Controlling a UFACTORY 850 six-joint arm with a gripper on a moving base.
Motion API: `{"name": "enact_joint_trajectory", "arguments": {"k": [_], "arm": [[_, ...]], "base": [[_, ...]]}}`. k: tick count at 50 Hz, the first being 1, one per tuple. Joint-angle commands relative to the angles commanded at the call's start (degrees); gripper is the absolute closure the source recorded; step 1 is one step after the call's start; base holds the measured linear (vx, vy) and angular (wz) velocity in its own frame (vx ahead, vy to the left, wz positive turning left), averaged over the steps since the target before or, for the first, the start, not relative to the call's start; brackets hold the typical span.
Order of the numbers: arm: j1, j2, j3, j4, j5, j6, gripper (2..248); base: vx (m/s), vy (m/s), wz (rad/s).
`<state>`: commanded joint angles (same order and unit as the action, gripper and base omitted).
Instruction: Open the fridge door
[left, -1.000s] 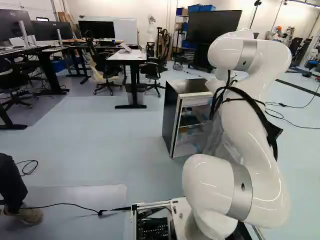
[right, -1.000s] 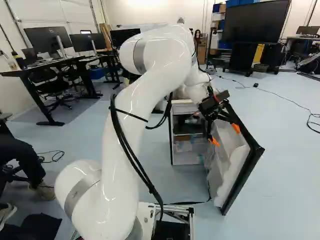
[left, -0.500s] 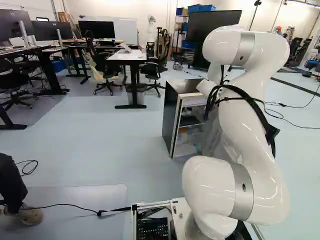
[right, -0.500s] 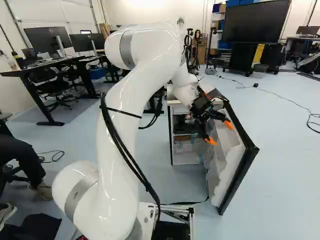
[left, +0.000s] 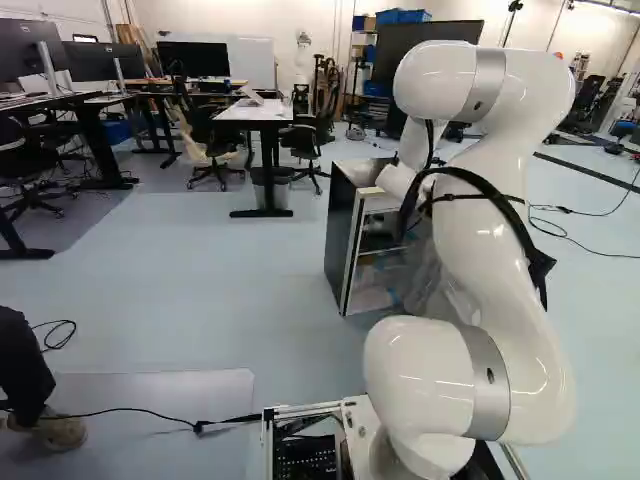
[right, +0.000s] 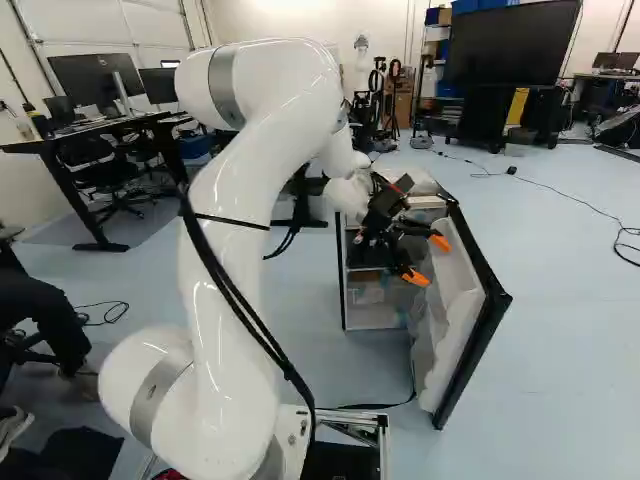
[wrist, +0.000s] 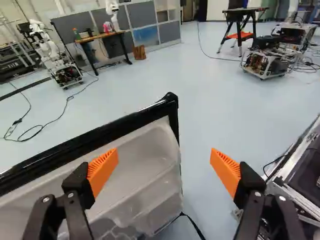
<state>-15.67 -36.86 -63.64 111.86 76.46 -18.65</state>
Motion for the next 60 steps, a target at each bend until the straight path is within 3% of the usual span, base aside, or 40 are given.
{"name": "enact_joint_trajectory", "arguments": {"k": [43,60], "arm": [[10.33,7.41,14.08,-12.01,0.0,0.0,3],[10.94,7.94,14.93,-12.93,-0.07,0.05,3]], "base": [[0.0,0.0,0.0],[0.0,0.0,0.0]]}}
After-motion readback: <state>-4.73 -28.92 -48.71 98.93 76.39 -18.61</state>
